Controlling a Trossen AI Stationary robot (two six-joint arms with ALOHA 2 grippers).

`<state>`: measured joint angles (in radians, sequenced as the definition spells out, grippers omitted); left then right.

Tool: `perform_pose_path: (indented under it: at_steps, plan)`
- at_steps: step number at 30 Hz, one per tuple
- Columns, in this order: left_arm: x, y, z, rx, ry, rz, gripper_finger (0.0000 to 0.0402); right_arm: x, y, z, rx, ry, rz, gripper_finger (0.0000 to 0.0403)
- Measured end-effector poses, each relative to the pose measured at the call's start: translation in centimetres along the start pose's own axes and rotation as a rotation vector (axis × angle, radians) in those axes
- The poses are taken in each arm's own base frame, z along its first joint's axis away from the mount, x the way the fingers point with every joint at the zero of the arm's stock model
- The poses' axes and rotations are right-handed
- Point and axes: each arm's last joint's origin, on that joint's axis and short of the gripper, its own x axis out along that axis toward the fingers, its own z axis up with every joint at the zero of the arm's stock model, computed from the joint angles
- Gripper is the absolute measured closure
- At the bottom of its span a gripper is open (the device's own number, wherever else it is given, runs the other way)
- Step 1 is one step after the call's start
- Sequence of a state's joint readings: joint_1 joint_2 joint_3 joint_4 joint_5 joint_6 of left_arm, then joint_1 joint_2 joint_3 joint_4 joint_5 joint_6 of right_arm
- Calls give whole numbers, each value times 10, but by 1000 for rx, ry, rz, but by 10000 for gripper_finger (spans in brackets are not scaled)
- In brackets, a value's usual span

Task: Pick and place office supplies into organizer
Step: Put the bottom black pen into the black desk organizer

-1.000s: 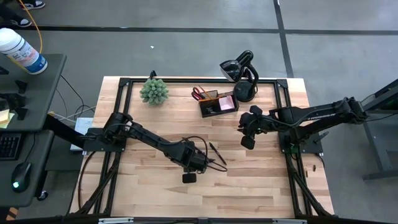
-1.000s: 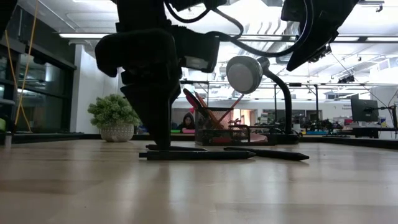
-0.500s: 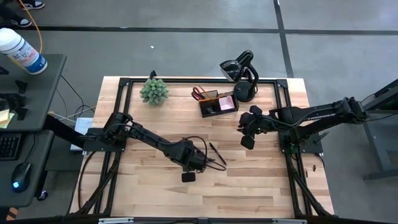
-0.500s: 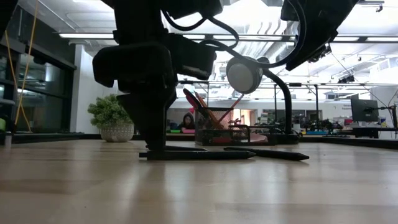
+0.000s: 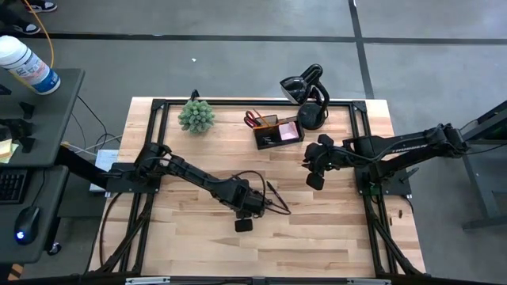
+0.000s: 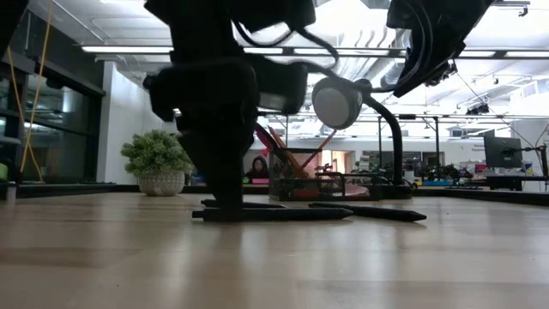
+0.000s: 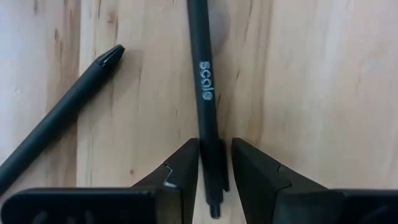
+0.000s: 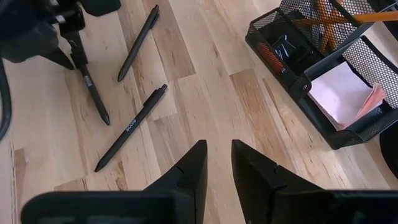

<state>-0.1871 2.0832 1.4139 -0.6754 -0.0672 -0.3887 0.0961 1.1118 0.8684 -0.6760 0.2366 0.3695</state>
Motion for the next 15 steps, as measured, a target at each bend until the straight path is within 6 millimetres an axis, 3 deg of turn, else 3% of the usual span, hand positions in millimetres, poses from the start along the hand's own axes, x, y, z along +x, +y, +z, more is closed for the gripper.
perform_pose_path:
  at_steps: [6,12,15]
  plan:
    - [3,1,1,-2,10,-15,322,0,0,0,16,-1,0,336]
    - [1,4,1,42,10,-3,384,0,0,0,17,-2,1,336]
    - [1,4,1,60,13,-3,388,0,0,0,16,-2,0,336]
